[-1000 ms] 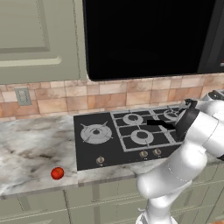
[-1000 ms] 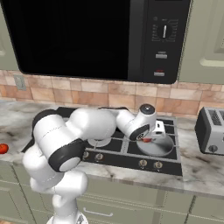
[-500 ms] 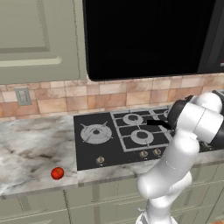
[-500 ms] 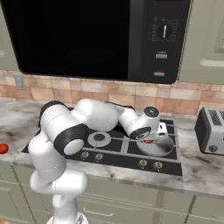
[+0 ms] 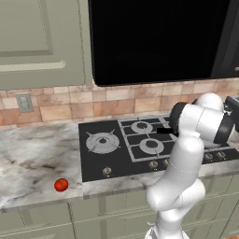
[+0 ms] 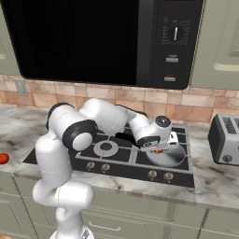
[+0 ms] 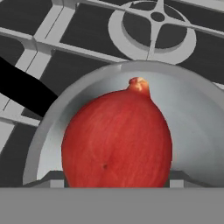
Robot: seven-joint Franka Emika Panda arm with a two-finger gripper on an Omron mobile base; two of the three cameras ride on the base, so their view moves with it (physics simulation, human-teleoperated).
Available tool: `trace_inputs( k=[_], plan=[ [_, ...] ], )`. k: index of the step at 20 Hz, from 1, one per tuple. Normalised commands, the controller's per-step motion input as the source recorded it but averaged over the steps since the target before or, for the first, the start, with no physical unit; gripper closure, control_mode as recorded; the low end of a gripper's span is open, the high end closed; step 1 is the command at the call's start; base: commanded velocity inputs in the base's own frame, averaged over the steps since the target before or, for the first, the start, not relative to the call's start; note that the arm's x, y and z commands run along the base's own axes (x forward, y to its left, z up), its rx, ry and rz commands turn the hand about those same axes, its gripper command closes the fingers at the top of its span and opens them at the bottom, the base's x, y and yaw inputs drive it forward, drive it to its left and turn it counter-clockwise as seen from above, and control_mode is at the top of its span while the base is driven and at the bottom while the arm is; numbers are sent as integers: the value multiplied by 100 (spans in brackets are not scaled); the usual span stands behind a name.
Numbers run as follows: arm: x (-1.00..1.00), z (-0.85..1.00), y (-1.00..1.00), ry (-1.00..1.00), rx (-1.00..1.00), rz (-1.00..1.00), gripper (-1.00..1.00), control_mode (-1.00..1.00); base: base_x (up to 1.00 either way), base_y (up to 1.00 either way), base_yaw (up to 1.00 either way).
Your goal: Place the pan on the front right burner on the stove. Then place the tomato and the onion in the pan and turn on the front right burner.
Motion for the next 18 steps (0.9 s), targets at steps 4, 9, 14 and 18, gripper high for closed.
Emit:
trace_inputs(
  k=[4,9,14,18],
  plan=[
    [16,-19,-1,0,0,4,100,-100,0,0,0],
    [14,-19,0,0,0,4,100,-100,0,0,0],
    [9,-10,0,0,0,3,-100,-100,0,0,0],
    [-7,6,0,-13,0,1,-100,-100,0,0,0]
  ],
)
